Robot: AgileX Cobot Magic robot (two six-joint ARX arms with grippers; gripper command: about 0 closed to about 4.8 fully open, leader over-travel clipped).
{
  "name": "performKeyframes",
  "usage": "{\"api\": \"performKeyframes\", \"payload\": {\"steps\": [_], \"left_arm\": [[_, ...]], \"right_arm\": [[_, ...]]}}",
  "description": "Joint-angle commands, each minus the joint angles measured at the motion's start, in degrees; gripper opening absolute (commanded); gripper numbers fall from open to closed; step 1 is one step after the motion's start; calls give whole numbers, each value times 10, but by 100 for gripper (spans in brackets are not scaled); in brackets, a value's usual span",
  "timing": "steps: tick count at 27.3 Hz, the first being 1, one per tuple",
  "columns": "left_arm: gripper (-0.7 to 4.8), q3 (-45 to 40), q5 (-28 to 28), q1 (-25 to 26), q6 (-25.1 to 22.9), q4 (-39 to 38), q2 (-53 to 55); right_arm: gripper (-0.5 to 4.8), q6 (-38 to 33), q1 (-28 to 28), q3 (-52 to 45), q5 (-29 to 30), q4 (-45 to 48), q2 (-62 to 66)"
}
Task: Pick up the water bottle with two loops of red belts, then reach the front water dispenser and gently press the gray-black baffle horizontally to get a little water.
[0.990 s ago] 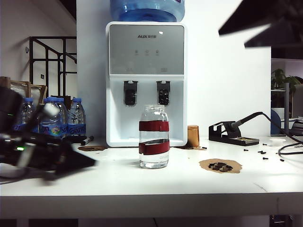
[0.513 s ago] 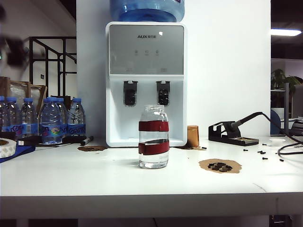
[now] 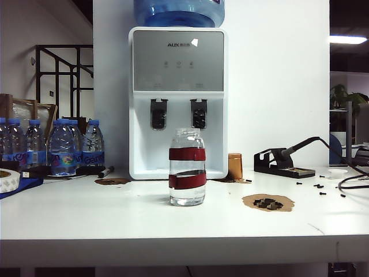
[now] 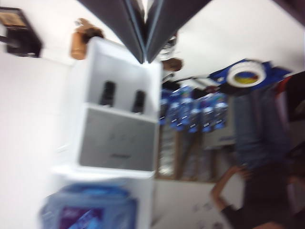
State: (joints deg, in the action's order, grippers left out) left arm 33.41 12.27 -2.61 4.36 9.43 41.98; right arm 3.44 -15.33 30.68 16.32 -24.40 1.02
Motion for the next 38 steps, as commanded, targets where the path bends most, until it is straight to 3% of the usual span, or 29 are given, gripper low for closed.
{"api": "performKeyframes", "payload": {"steps": [1,6,14,20,22,23,26,35,38], "left_arm": [[-5,-3,-44,-1,6,-122,-75],[-5,-7,-44,-1,6,-205,-211],[-5,-7,-76,-2,6,-323,-422],[-5,1,-95,-2,4,-450,-419],[-5,-5,-110,-2,2,-480,-419],[-5,-7,-123,-2,-5,-477,-419],[-5,-20,-126,-2,-30,-468,-419],[-4,-81,-123,-2,-37,-421,-419],[-1,-110,-89,-2,-40,-415,-419]], "right_arm": [[-3,-7,0,0,-18,-50,-9],[-3,-16,0,-25,-18,-63,-8],[-3,-64,0,-134,-18,103,-9],[-3,-77,1,-224,-48,231,-9],[-3,-78,1,-239,-95,271,-9],[-3,-78,1,-241,-148,266,-9],[-3,-78,1,-250,-157,267,-9],[-3,-118,1,-304,-78,267,-9],[-3,-118,1,-309,-74,267,-9]]}}
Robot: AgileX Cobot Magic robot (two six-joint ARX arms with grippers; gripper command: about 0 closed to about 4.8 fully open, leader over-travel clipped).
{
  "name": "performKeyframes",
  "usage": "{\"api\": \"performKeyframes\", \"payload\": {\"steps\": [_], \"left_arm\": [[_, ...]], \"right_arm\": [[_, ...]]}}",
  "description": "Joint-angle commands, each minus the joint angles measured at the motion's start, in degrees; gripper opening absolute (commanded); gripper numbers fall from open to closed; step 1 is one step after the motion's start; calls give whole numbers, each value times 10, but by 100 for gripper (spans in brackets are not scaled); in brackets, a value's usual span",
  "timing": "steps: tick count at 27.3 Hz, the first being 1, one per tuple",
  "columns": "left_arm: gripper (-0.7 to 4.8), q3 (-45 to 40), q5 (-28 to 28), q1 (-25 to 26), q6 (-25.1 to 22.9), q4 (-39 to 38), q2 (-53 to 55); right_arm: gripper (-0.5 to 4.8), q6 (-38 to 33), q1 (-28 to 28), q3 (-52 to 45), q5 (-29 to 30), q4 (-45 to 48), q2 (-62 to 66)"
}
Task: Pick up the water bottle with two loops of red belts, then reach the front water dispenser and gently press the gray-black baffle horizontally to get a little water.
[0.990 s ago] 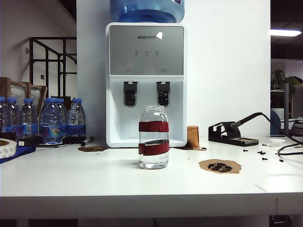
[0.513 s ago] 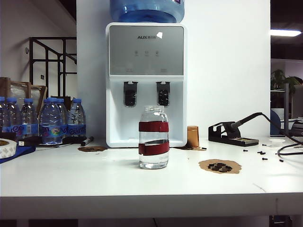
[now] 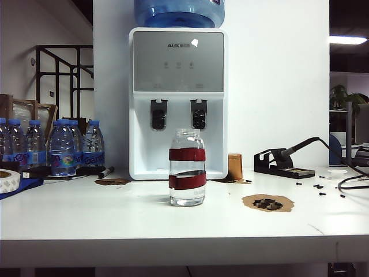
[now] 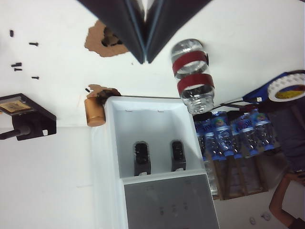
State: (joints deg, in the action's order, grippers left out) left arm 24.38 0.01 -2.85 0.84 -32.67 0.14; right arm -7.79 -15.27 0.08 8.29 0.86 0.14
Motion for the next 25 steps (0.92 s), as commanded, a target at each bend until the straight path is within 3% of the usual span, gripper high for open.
{"api": "performKeyframes", "payload": {"steps": [1,3,4,12,17,22,25], "left_arm": [[7,-25,59,1,-6,8,0],[6,-28,99,1,-9,8,0],[7,-28,103,1,-24,15,0],[5,-28,79,0,-23,20,0],[5,-31,56,0,-23,-34,0],[5,-35,47,0,-23,-37,0],[5,-49,47,0,-23,-45,0]], "right_arm": [[-3,-5,0,-3,5,14,0],[-3,-3,0,-3,2,14,0],[-3,3,0,-3,-29,10,0],[-2,5,0,-3,-55,0,0],[-2,2,0,-3,-56,0,0],[-2,22,0,-3,-192,-56,0],[-2,24,0,-3,-184,-79,0]]}}
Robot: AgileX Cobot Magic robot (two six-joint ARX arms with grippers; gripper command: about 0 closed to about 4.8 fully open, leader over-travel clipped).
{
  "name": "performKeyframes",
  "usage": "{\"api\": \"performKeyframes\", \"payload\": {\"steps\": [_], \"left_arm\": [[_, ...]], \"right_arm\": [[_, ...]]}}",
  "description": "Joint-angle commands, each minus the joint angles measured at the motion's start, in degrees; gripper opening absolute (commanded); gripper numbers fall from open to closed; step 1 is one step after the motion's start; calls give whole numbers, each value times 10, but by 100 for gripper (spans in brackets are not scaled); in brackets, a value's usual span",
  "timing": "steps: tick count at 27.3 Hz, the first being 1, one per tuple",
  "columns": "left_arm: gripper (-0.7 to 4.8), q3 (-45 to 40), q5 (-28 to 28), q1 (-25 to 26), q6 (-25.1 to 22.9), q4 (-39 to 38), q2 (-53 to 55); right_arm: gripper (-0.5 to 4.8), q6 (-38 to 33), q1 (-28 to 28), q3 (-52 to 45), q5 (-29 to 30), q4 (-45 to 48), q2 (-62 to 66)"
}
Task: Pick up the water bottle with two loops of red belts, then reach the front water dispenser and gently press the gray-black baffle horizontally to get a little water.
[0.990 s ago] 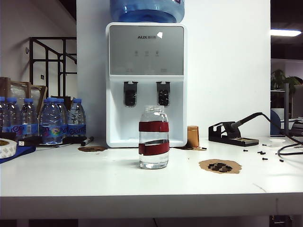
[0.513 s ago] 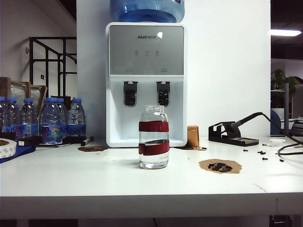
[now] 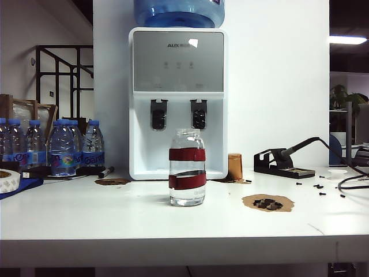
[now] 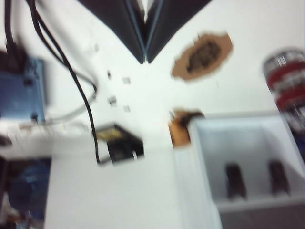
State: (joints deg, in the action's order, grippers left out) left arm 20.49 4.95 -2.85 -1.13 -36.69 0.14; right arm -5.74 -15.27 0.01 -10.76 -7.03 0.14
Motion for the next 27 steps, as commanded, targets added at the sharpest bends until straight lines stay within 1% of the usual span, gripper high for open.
{"api": "performKeyframes", "payload": {"steps": [1,3,9,11,19,20,21,23,24,25,26,27], "left_arm": [[5,-20,-2,0,-4,-13,0],[4,-41,-2,0,-4,-31,0],[5,-110,-2,0,-3,-1,0],[5,-116,-2,0,-3,7,-1],[5,-116,0,0,-4,7,-1],[5,-116,0,0,-4,7,-1],[5,-116,0,0,-4,7,-1],[5,-116,-1,0,-3,7,-1],[5,-116,0,0,-4,7,-1],[5,-116,0,0,-3,7,-1],[5,-116,0,0,-4,7,-1],[5,-116,0,0,-3,7,-1]], "right_arm": [[-2,4,0,-2,10,3,0],[-2,4,0,-2,14,3,0],[-1,3,0,-2,14,3,0],[-1,4,0,-2,22,3,0],[-1,4,1,-2,21,3,0],[-1,4,11,-2,23,3,0],[-1,4,34,-2,59,3,0],[-1,4,91,-2,103,3,0],[-1,4,122,-2,109,3,0],[-1,4,132,-2,103,3,0],[-1,4,130,-2,93,3,0],[-1,4,129,-2,97,3,0]]}}
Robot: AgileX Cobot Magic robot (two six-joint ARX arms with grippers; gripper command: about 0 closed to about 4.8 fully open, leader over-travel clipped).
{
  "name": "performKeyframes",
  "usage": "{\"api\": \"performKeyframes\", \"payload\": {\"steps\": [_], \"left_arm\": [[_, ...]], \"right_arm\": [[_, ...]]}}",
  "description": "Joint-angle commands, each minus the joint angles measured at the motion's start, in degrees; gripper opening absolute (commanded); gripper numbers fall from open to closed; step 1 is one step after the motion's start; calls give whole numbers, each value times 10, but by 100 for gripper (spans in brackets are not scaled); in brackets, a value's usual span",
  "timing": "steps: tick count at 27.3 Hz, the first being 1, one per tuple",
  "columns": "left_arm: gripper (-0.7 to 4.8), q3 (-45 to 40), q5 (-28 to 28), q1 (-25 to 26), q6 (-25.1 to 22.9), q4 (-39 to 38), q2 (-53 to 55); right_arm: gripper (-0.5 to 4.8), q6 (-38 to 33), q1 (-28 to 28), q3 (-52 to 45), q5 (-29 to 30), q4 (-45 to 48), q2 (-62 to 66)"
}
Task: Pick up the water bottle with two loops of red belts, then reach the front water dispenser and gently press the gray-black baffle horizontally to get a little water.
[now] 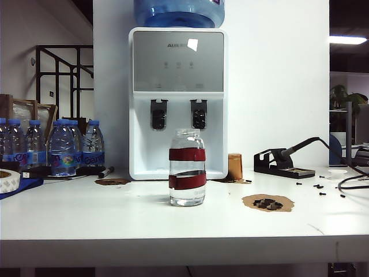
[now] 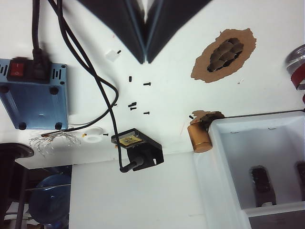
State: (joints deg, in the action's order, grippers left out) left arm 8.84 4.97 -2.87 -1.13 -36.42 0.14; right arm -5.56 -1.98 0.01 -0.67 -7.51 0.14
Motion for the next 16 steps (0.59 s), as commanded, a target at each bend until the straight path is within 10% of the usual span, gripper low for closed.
{"api": "performKeyframes", "payload": {"steps": [1,16], "left_arm": [[5,0,0,1,-3,5,-1],[5,1,-40,1,-4,5,-1]], "right_arm": [[-1,2,-5,-2,-4,8,0],[-1,2,-5,-2,-4,8,0]]}}
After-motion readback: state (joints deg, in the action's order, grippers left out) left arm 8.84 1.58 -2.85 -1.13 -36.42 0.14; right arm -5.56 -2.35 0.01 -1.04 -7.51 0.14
